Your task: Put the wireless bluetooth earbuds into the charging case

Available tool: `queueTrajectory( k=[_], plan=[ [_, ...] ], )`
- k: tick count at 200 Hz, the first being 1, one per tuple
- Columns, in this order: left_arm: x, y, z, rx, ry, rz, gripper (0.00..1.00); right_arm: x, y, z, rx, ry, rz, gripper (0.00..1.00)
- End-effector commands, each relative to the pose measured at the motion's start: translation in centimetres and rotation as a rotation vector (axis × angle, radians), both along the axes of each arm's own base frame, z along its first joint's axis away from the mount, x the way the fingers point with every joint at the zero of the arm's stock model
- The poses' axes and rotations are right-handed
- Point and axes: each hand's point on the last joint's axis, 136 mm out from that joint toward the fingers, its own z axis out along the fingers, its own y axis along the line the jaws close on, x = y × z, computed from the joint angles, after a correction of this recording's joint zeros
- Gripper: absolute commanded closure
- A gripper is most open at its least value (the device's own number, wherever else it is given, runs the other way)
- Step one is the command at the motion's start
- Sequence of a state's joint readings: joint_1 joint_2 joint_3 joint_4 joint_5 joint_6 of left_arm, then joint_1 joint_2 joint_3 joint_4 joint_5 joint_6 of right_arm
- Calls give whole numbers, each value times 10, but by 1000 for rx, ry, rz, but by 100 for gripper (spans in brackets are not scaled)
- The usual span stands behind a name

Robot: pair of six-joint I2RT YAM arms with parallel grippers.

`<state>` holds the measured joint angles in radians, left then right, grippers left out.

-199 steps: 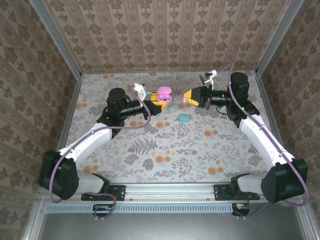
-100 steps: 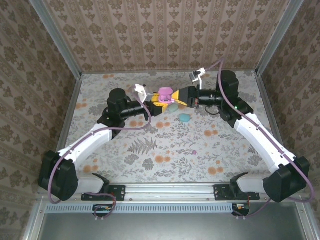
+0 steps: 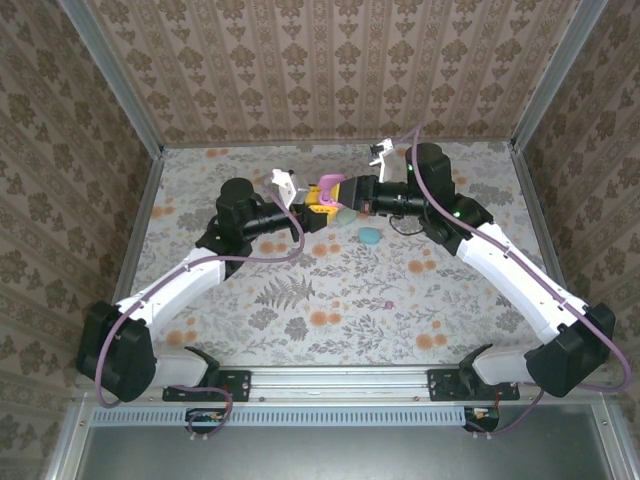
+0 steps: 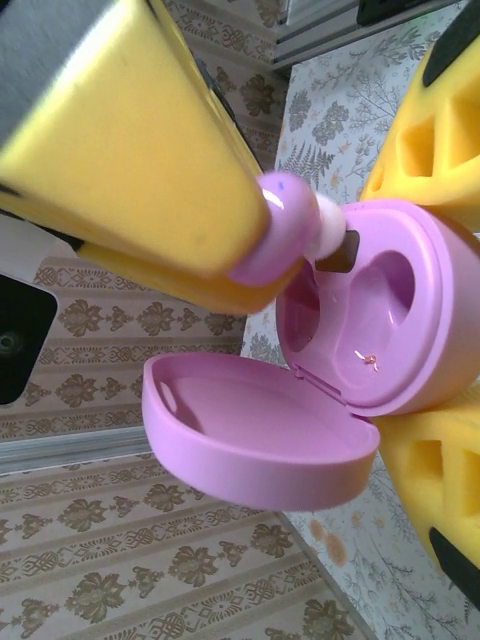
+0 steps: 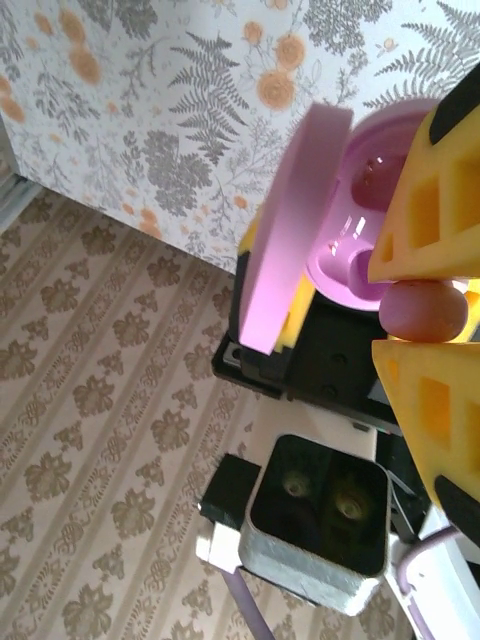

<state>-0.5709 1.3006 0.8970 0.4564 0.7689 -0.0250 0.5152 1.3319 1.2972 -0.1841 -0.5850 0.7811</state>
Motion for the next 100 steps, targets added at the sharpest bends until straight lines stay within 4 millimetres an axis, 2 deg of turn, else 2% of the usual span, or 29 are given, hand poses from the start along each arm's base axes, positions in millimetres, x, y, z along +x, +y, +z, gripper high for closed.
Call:
queueTrajectory(
  k=[1, 70, 96, 100],
  plan=[
    [-6, 1, 11, -18, -58, -7, 68, 7, 4, 11, -6, -51, -30, 79],
    [-6, -1, 14, -18, -59, -9, 68, 11, 14, 10, -42, -61, -33, 79],
    [-7, -1, 16, -26, -61, -12, 68, 11, 11, 3, -102, -68, -59, 78],
    [-7, -1, 15, -25, -59, -12, 68, 16, 15, -7, -118, -50, -56, 78]
  ],
)
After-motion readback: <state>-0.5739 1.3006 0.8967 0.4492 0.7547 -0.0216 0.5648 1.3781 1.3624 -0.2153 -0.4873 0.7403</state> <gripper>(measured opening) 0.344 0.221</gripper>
